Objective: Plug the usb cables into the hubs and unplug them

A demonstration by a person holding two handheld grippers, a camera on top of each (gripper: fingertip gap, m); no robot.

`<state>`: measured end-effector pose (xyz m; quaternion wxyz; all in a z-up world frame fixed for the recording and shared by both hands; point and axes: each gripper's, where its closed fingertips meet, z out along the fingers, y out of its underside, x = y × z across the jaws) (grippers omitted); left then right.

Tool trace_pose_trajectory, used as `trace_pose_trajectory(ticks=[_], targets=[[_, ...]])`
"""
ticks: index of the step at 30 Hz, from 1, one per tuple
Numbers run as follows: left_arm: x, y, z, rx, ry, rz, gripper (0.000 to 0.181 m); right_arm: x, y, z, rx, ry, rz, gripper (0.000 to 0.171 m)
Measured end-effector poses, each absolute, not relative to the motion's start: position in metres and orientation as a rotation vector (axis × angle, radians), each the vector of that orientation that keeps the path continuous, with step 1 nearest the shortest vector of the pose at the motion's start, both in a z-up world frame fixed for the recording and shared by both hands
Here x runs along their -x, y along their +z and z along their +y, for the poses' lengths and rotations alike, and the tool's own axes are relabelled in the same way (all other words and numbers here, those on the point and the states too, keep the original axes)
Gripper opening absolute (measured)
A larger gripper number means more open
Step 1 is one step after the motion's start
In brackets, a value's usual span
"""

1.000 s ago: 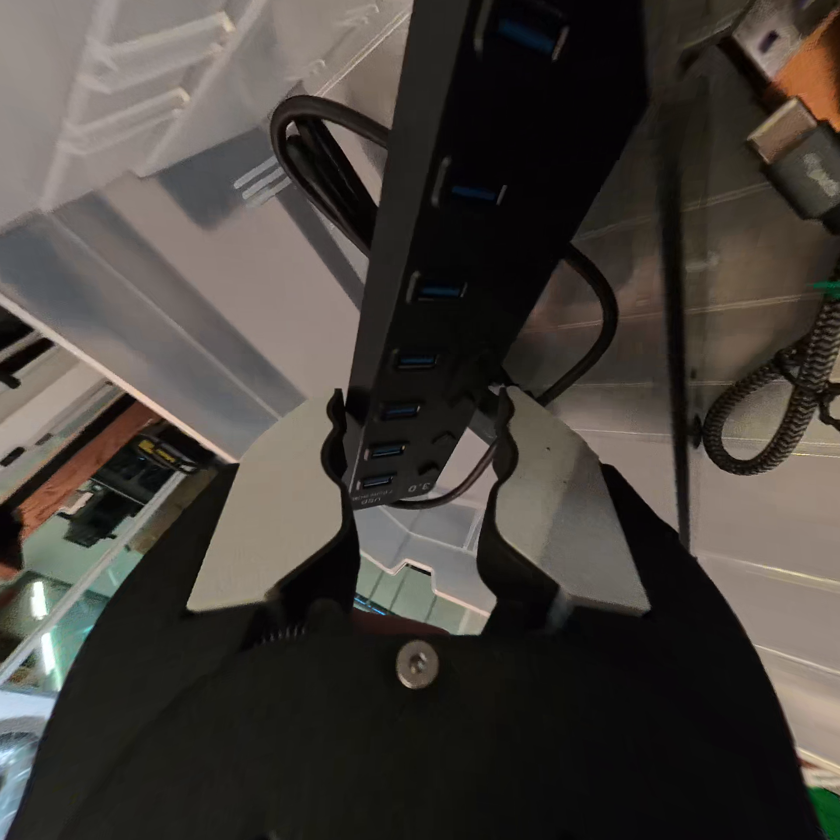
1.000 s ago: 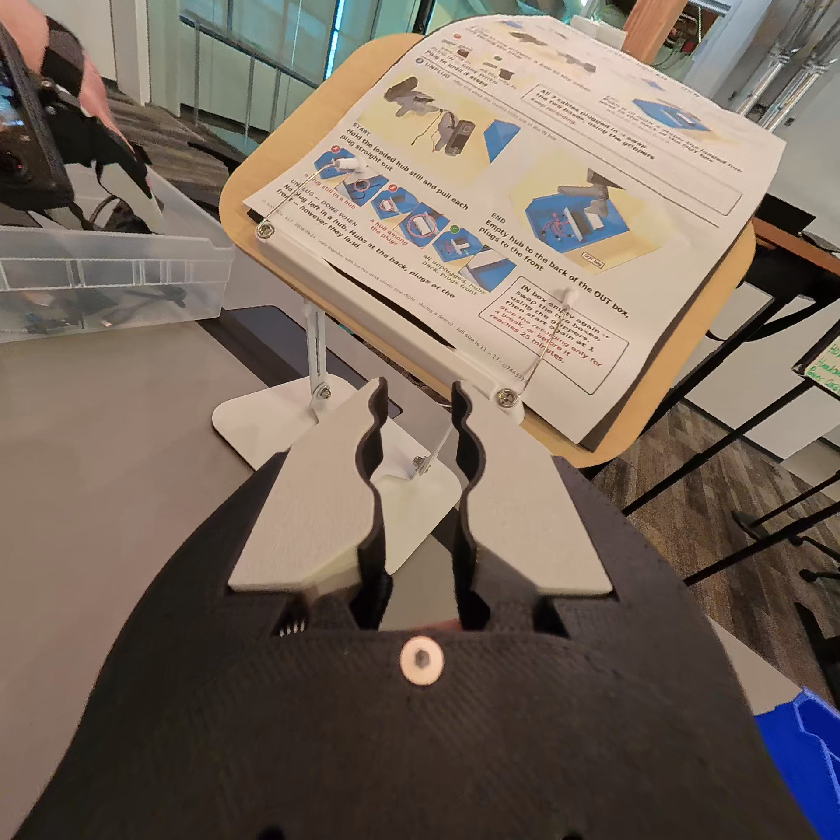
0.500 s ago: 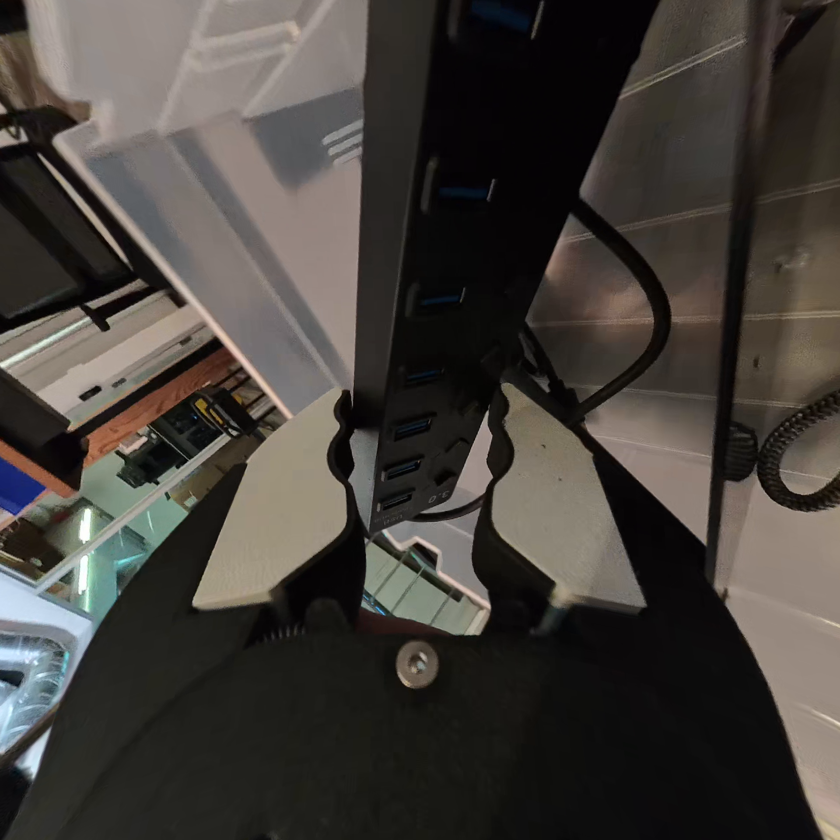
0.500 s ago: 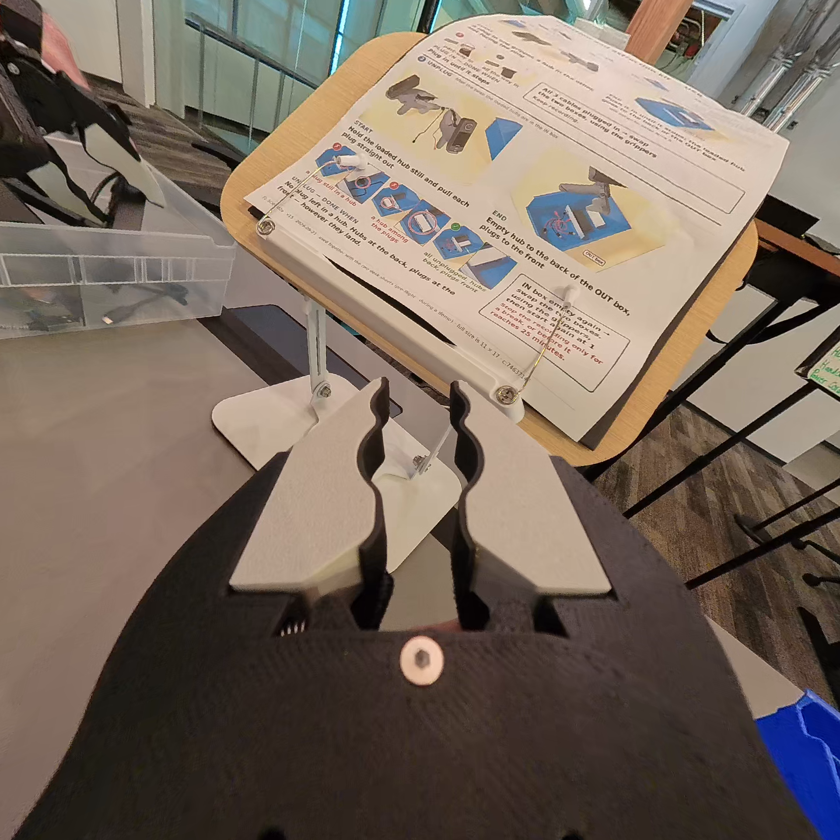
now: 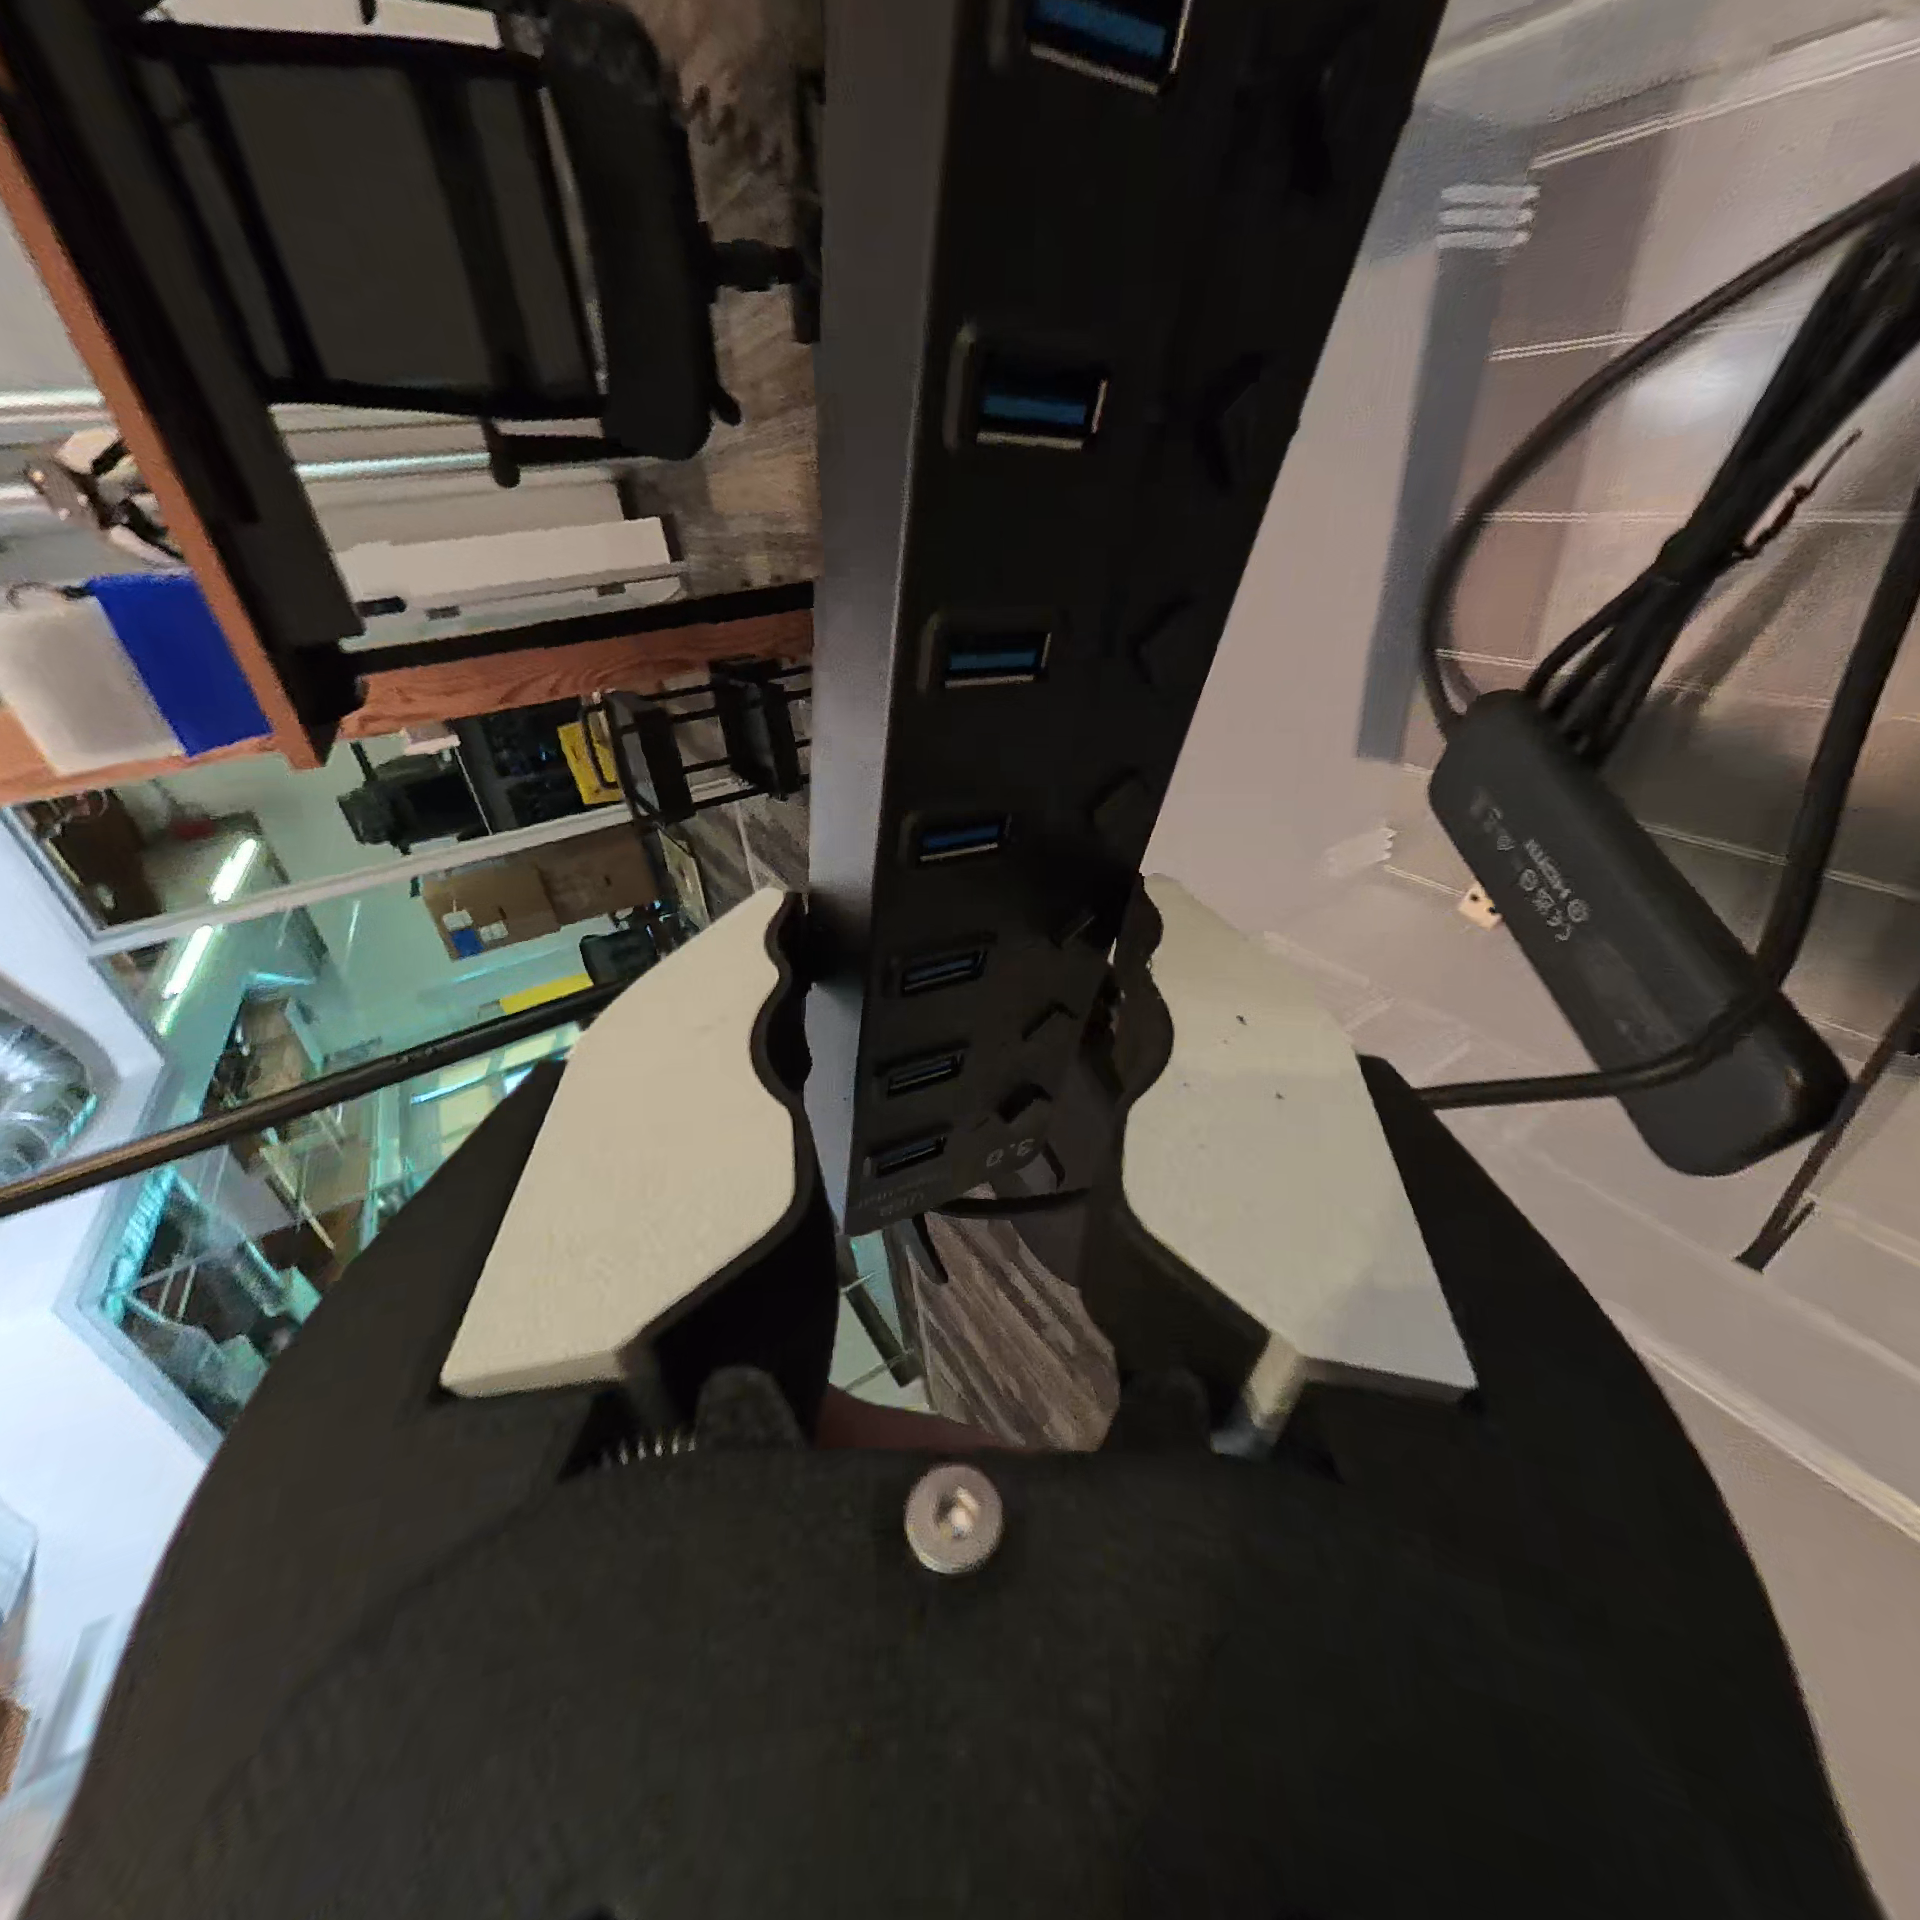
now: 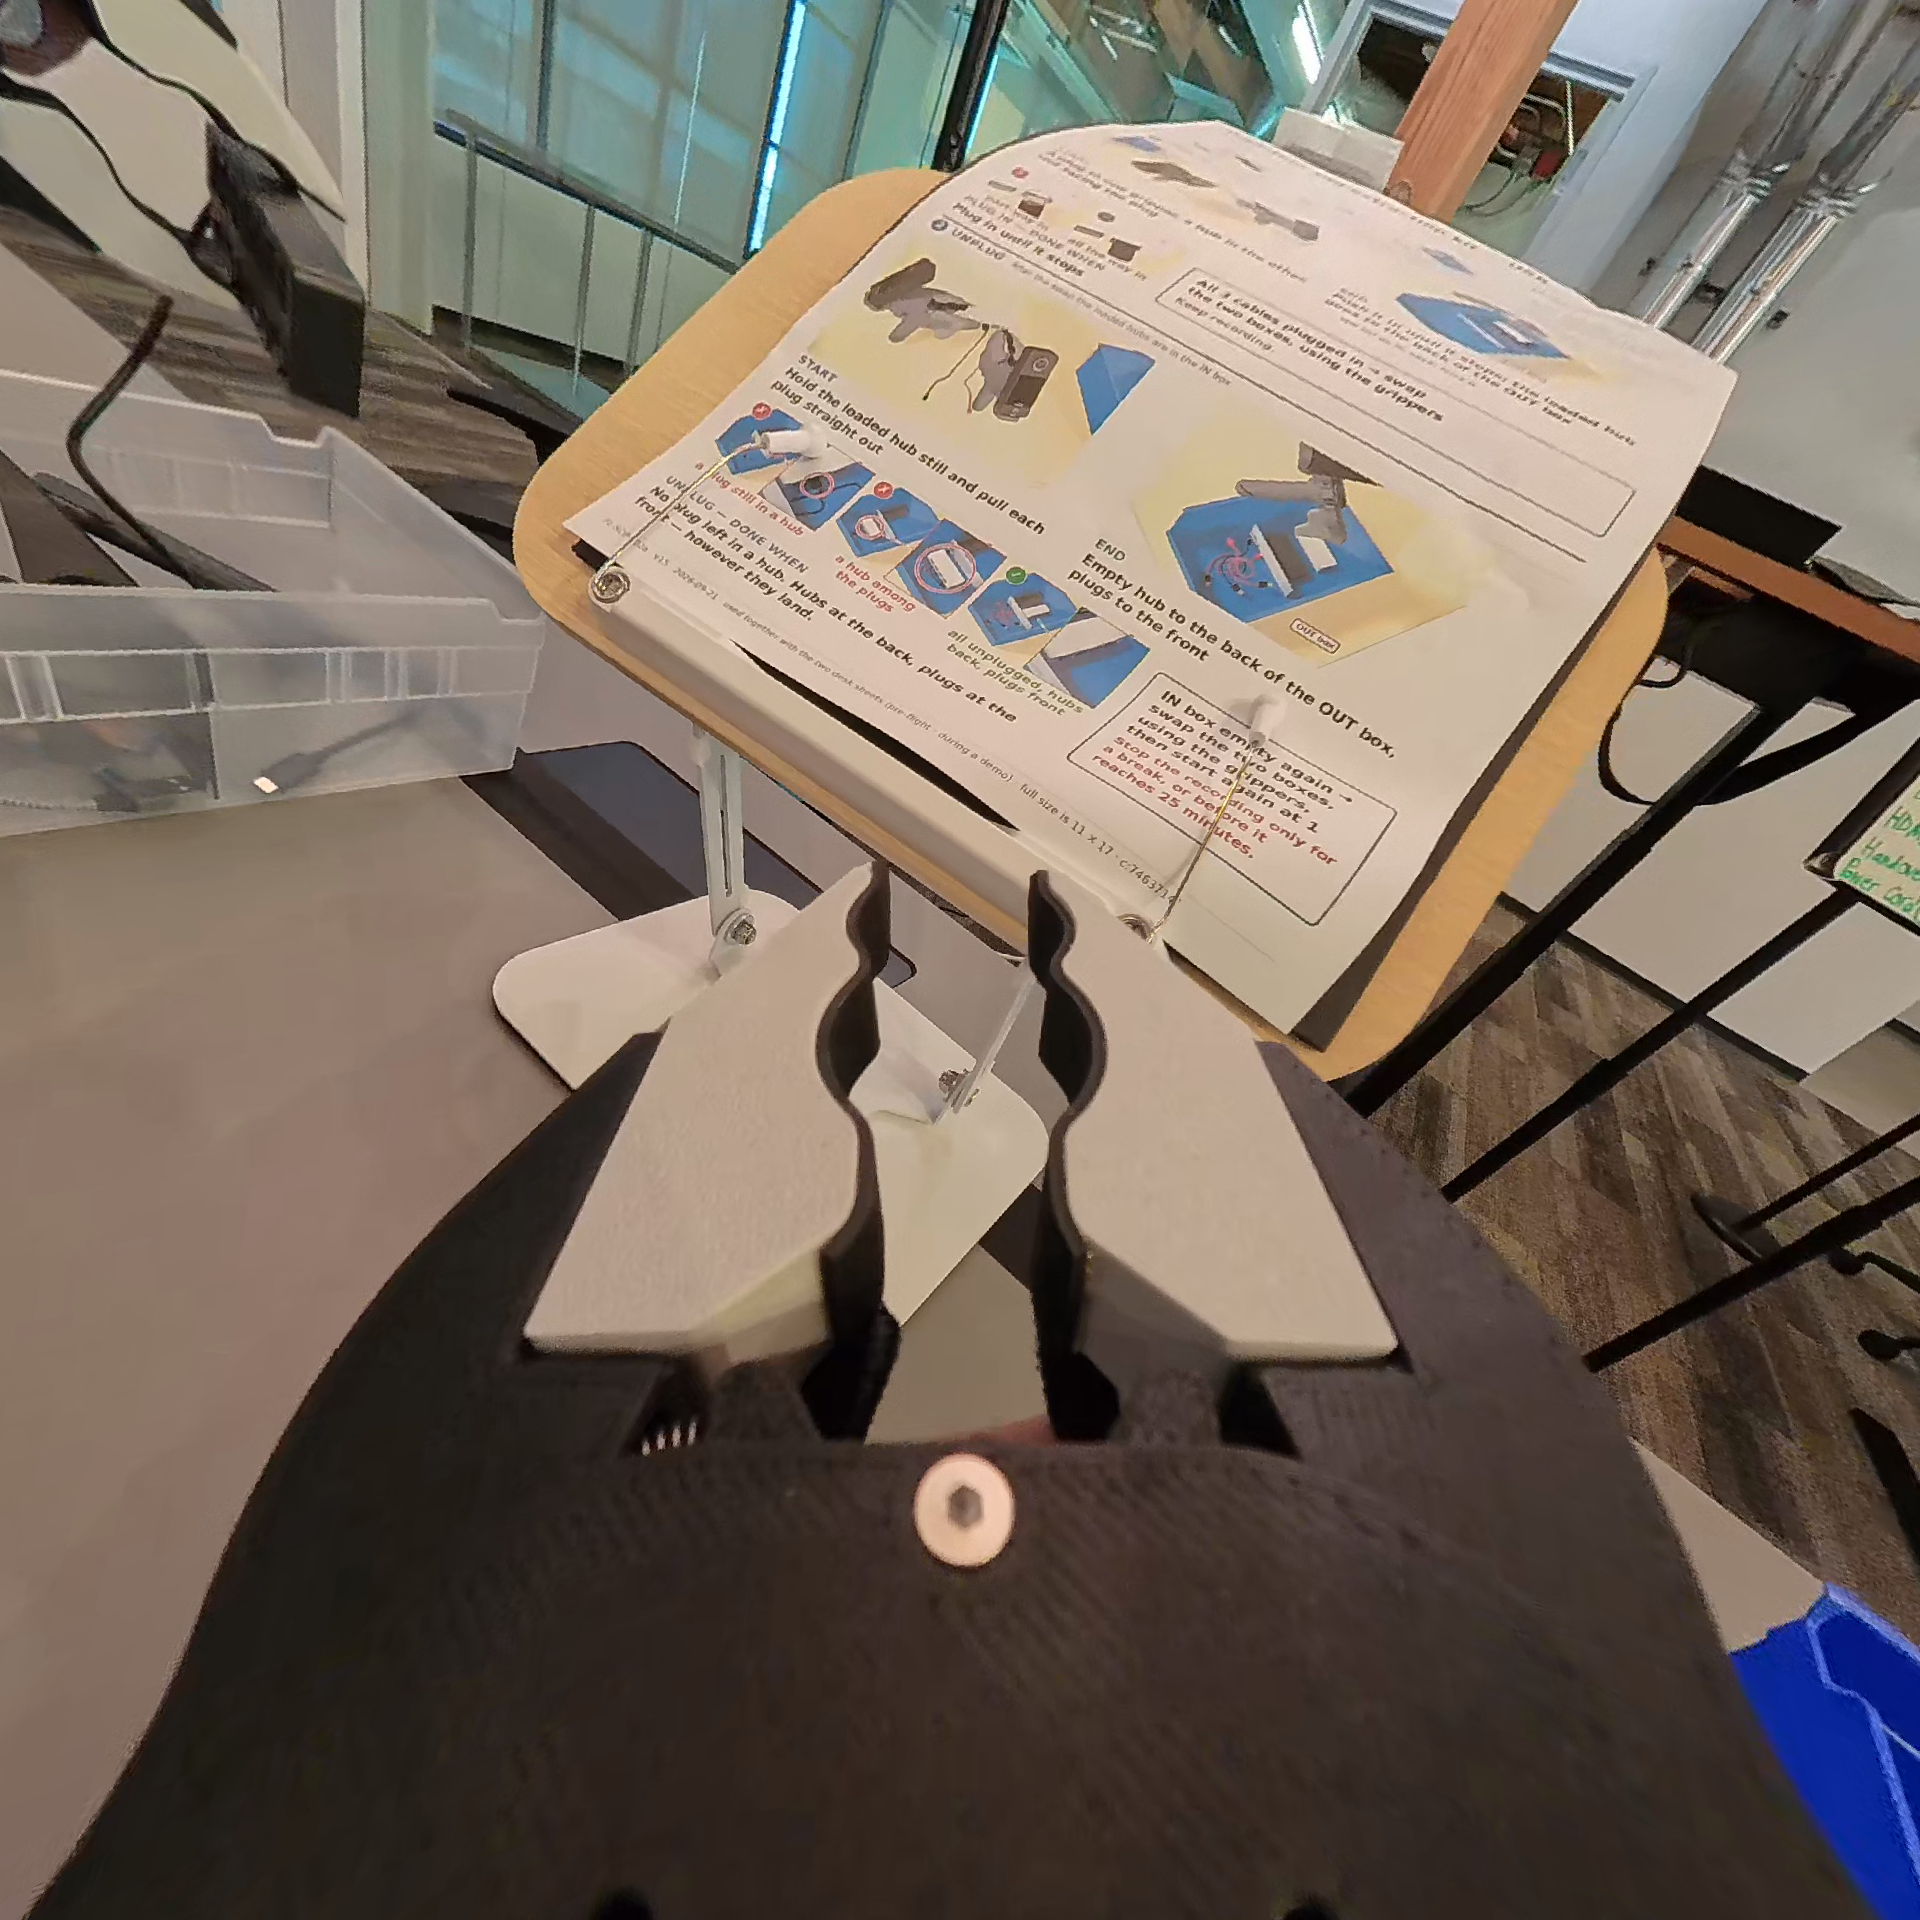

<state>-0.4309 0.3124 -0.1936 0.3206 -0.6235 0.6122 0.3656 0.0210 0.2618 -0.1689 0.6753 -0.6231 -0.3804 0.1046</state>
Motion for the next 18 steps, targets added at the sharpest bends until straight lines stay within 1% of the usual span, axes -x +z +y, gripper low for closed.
trace_pose_trajectory(ticks=[9, 18], targets=[[0.429, -0.128, 0.306, 1.599, 1.001, 1.48, 0.057, -0.02, -0.163, 0.259, 1.388, 0.246, -0.852, 0.025], [0.407, -0.058, 0.313, 1.596, 0.89, 1.234, 0.057, -0.024, -0.157, 0.258, 1.38, 0.258, -0.837, 0.025]])
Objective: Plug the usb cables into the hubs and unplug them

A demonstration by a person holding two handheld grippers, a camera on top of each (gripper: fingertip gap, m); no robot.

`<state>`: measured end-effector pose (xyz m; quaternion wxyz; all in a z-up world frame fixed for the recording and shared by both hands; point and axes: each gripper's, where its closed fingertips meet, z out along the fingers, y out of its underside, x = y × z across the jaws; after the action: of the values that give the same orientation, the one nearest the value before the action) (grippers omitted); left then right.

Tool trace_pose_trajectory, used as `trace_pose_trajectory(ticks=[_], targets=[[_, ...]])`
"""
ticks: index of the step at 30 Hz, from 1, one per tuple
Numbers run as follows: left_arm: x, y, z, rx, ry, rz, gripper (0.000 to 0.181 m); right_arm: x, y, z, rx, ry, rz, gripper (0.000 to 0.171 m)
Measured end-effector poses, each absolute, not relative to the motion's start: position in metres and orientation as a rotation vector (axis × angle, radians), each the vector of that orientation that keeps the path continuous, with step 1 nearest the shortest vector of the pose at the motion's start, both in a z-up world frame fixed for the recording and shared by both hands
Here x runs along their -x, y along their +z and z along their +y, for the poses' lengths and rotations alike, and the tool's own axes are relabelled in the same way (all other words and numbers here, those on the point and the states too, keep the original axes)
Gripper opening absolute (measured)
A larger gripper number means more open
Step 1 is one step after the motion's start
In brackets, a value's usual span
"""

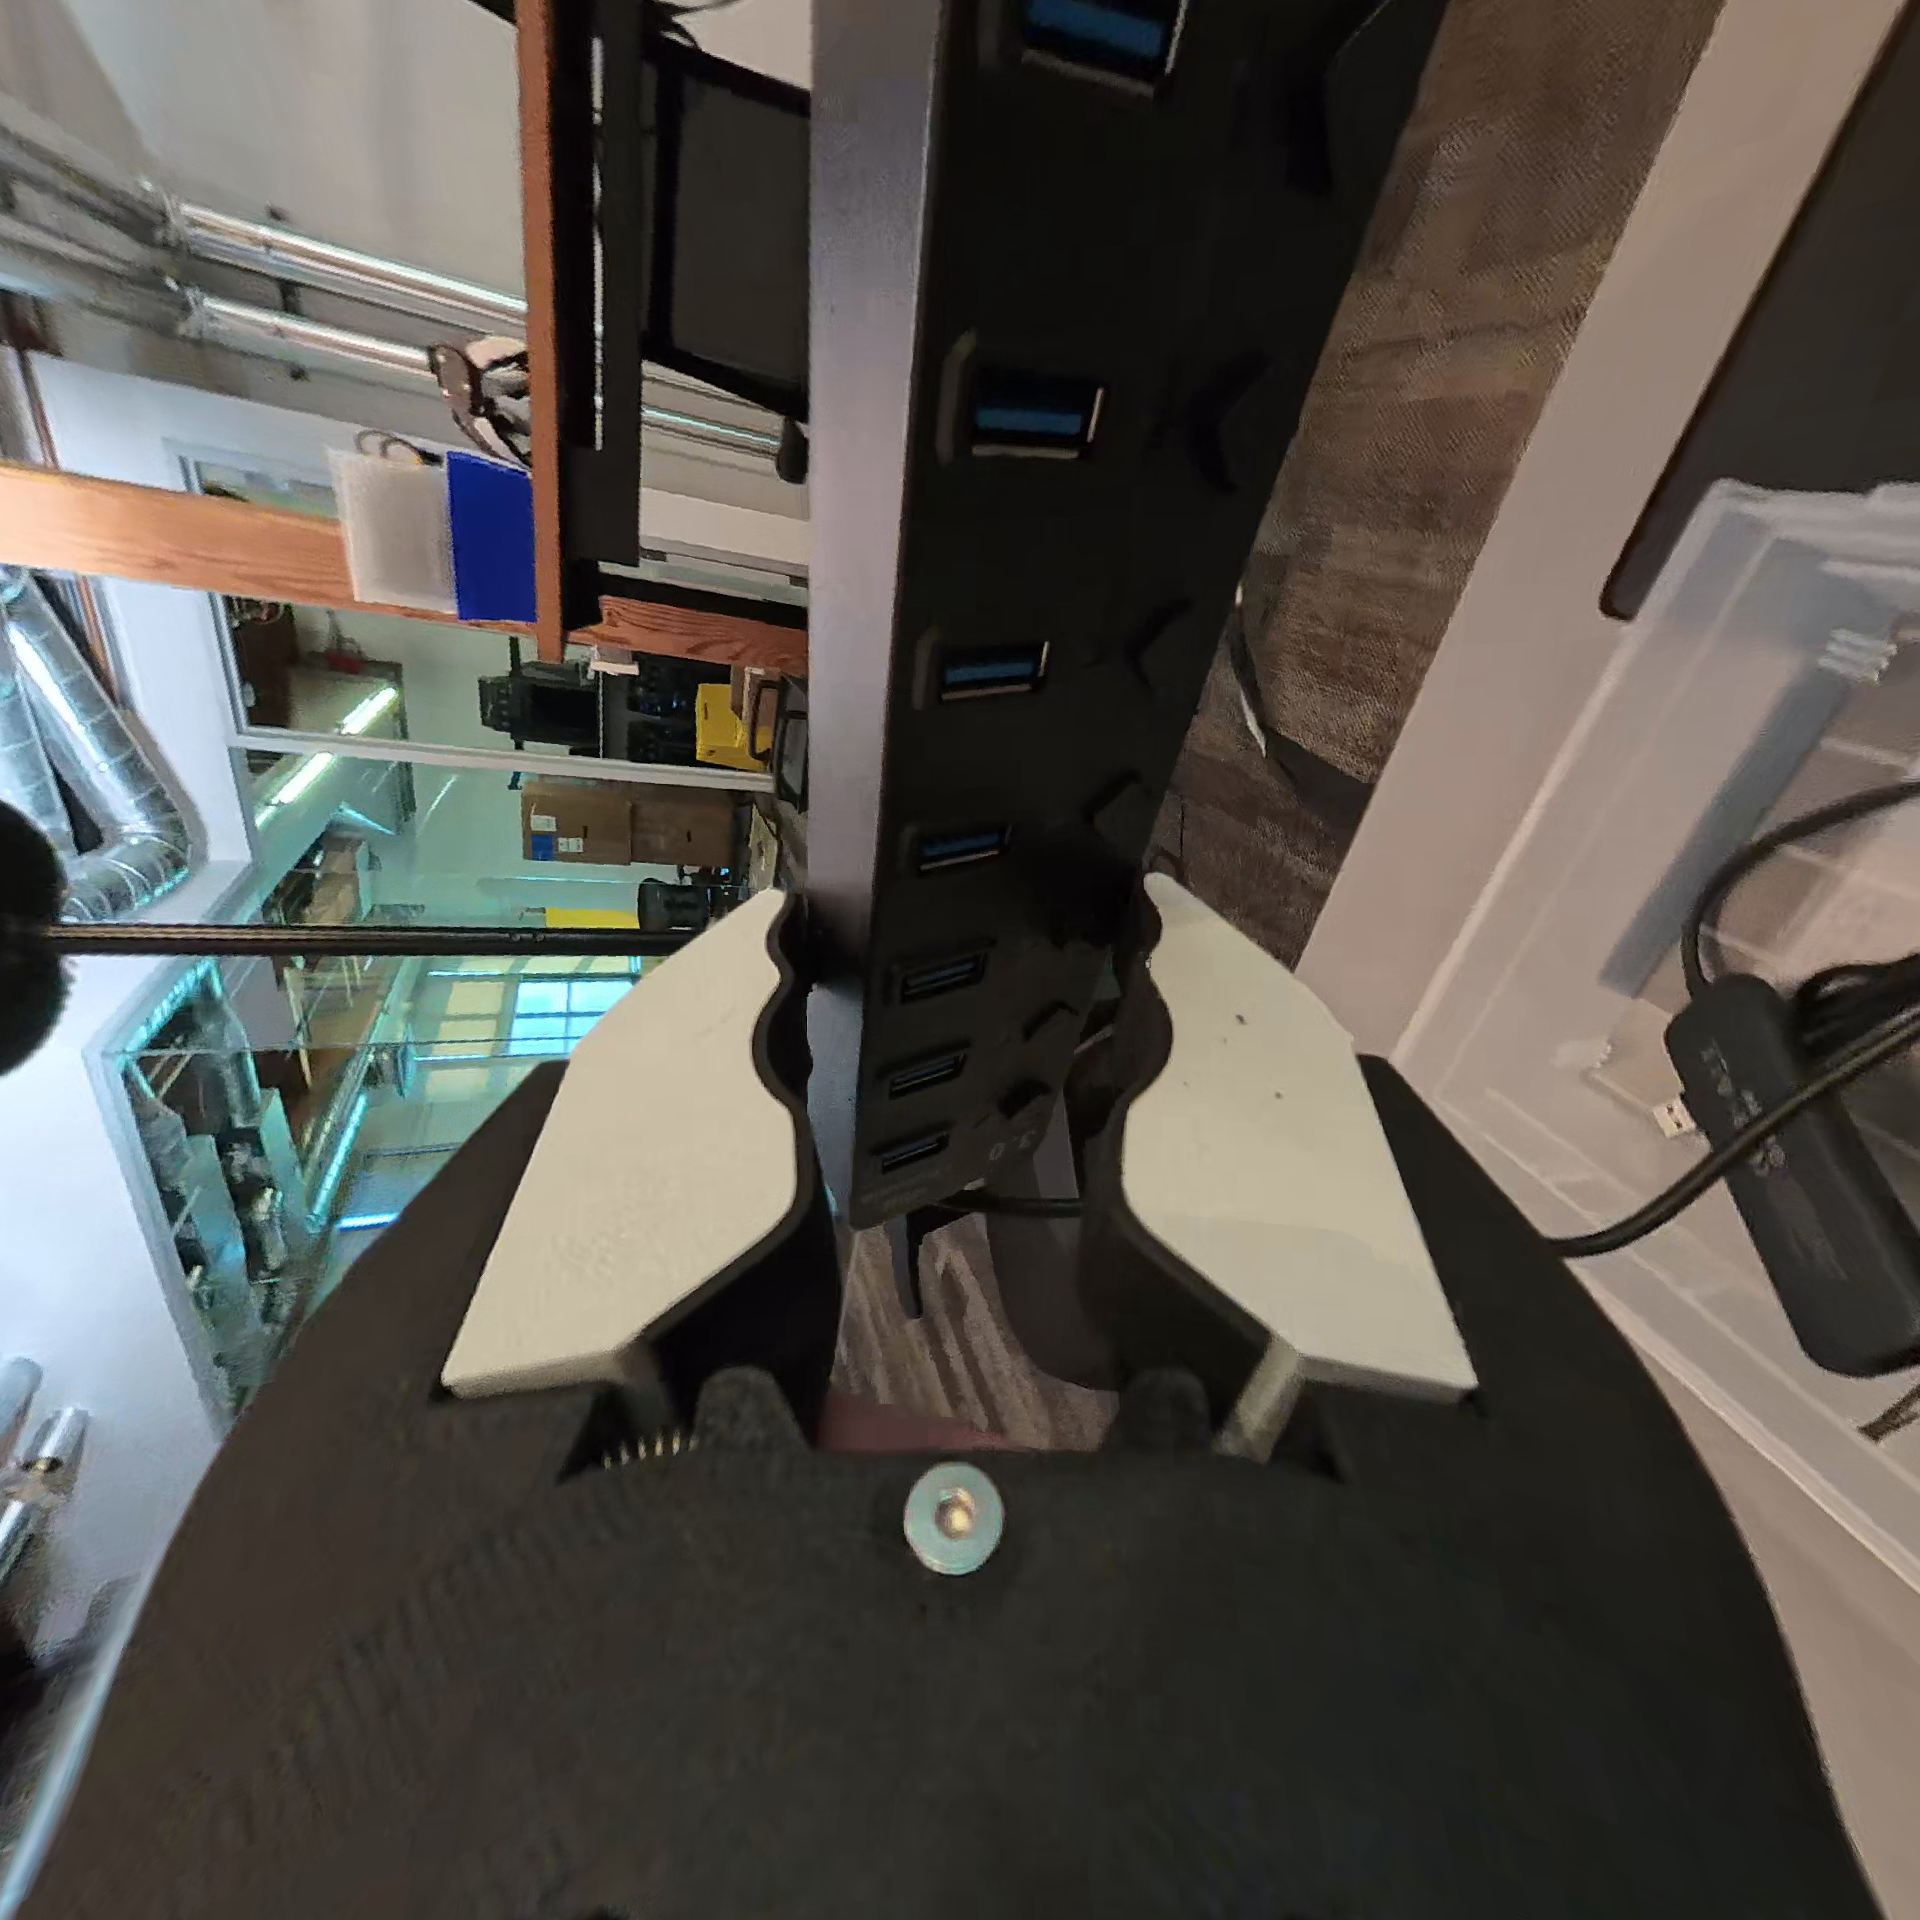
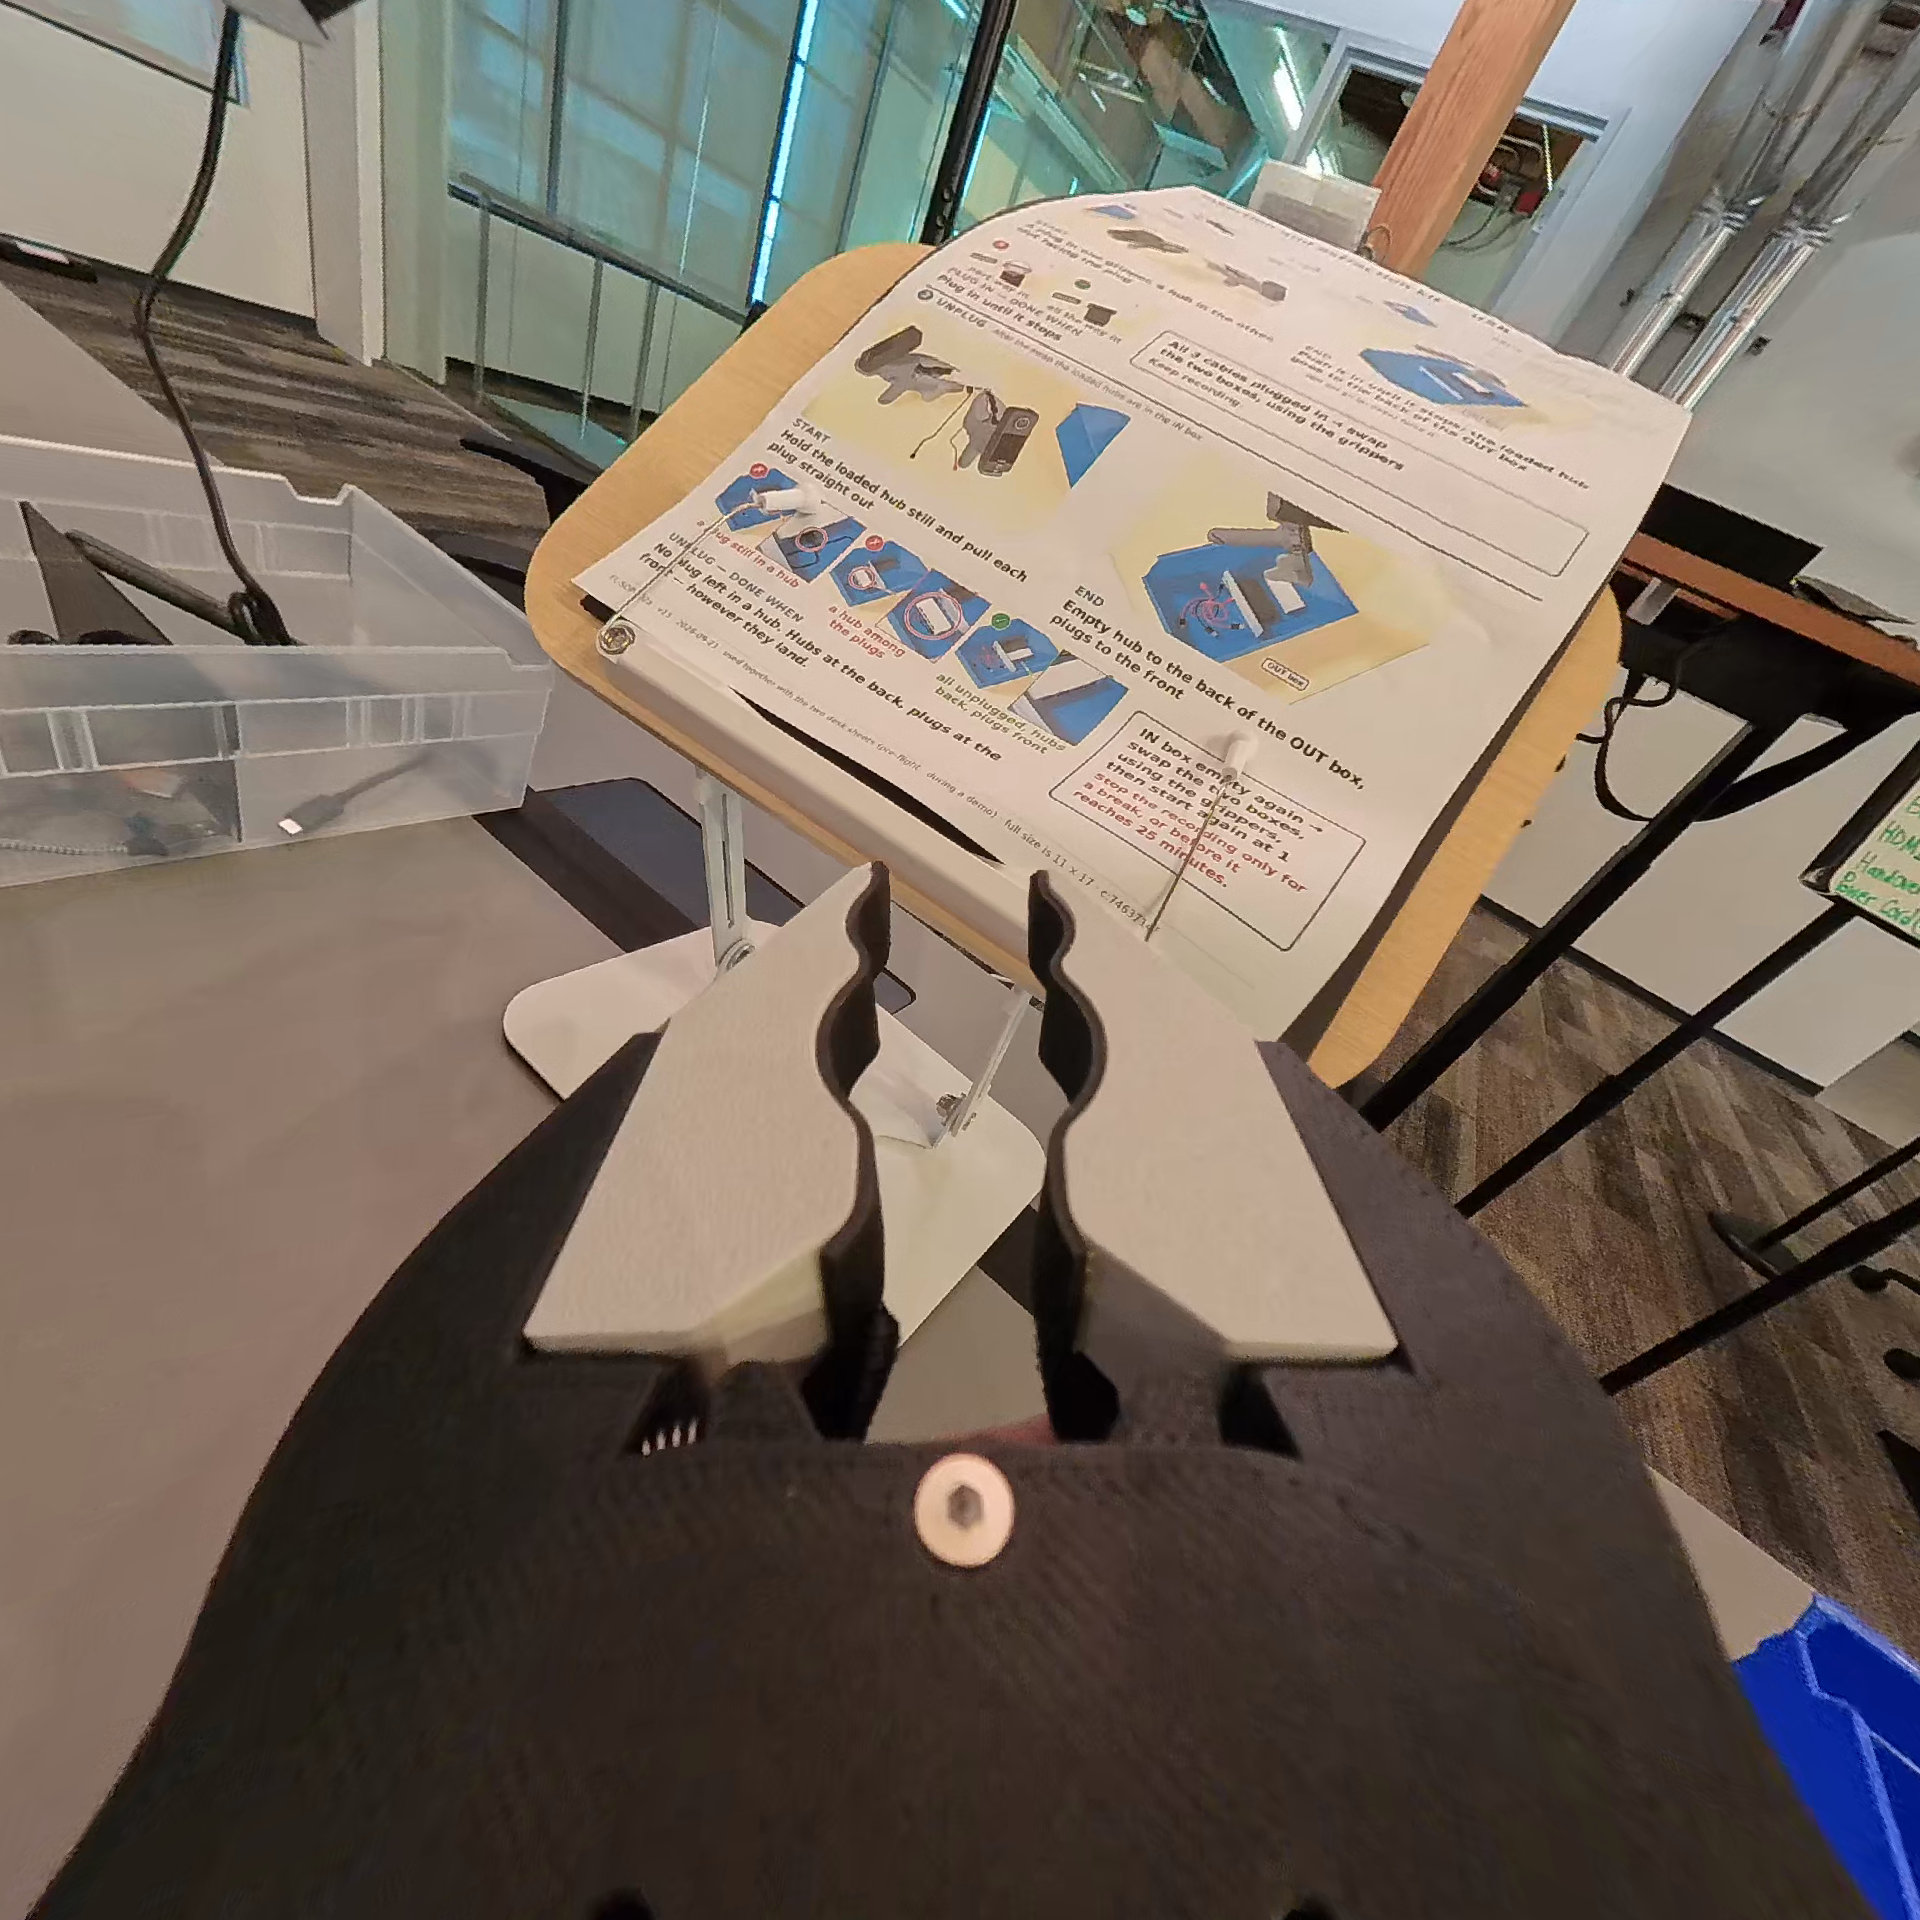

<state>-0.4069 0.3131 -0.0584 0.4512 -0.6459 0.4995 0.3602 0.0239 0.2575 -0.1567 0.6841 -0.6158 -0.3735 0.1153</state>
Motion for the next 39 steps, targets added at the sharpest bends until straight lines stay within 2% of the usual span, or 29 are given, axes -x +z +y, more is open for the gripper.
trace_pose_trajectory(ticks=[18, 25, 31, 39], targets=[[0.351, 0.069, 0.297, 1.517, 0.561, 0.833, 0.057, -0.025, -0.145, 0.253, 1.363, 0.292, -0.825, 0.026], [0.299, 0.112, 0.257, 1.47, 0.48, 0.898, 0.057, -0.036, -0.134, 0.251, 1.358, 0.321, -0.798, 0.026], [0.224, 0.104, 0.219, 1.488, 0.349, 1.084, 0.056, -0.052, -0.129, 0.25, 1.377, 0.334, -0.795, 0.026], [0.122, 0.018, 0.179, 1.629, 0.069, 1.309, 0.057, -0.084, -0.121, 0.252, 1.403, 0.346, -0.747, 0.026]])
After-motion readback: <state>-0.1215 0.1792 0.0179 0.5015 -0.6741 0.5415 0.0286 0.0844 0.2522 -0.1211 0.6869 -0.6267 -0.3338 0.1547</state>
